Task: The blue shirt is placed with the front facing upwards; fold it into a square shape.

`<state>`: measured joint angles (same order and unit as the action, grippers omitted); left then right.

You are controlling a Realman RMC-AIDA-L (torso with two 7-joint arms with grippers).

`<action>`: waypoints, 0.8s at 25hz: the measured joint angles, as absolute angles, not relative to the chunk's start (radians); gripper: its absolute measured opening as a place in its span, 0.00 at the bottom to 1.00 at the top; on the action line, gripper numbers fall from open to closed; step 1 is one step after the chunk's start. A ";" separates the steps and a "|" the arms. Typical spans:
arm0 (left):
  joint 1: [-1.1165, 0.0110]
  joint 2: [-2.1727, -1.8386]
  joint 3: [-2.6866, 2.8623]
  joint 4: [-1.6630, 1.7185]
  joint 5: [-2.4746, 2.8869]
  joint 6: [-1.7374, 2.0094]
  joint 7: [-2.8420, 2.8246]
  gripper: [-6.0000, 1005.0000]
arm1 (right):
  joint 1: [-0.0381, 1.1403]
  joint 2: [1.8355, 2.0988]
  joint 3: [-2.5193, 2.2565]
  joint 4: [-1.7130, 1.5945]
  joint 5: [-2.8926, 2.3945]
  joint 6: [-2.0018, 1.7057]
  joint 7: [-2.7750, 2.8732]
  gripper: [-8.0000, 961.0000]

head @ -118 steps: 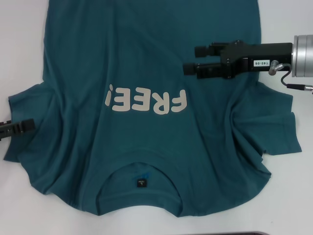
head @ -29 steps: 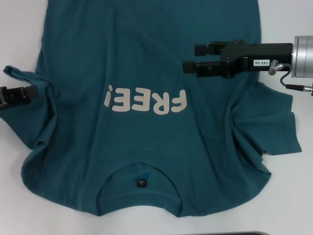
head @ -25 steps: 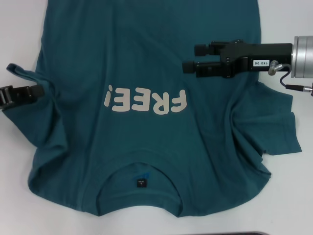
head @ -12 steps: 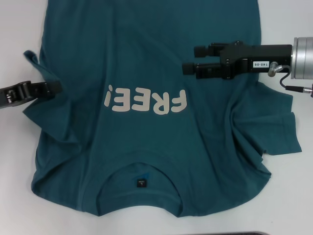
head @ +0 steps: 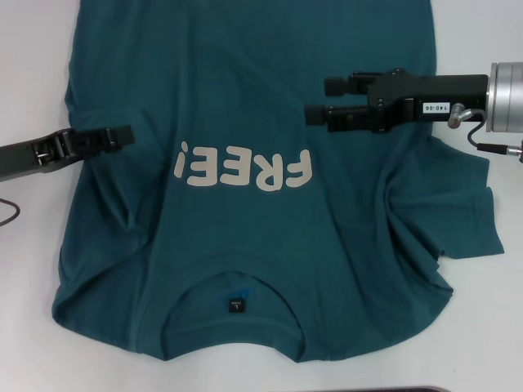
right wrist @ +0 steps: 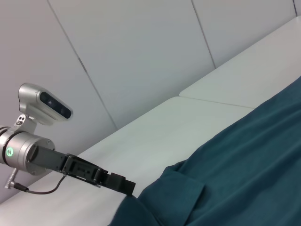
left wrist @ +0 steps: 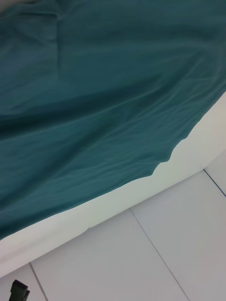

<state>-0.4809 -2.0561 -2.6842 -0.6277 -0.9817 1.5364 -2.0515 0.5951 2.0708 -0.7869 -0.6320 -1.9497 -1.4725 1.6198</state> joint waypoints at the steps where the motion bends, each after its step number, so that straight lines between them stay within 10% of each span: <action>1: -0.481 -2.056 -2.684 -0.628 -0.982 1.535 -2.051 0.23 | 0.595 2.071 -0.787 -0.632 -1.950 -1.473 1.620 0.89; 14: -0.453 -2.046 -2.700 -0.644 -0.983 1.534 -2.044 0.75 | 0.595 2.070 -0.781 -0.632 -1.950 -1.473 1.622 0.89; 20: -0.425 -2.042 -2.735 -0.673 -0.990 1.535 -2.042 0.79 | 0.598 2.068 -0.781 -0.632 -1.950 -1.473 1.623 0.89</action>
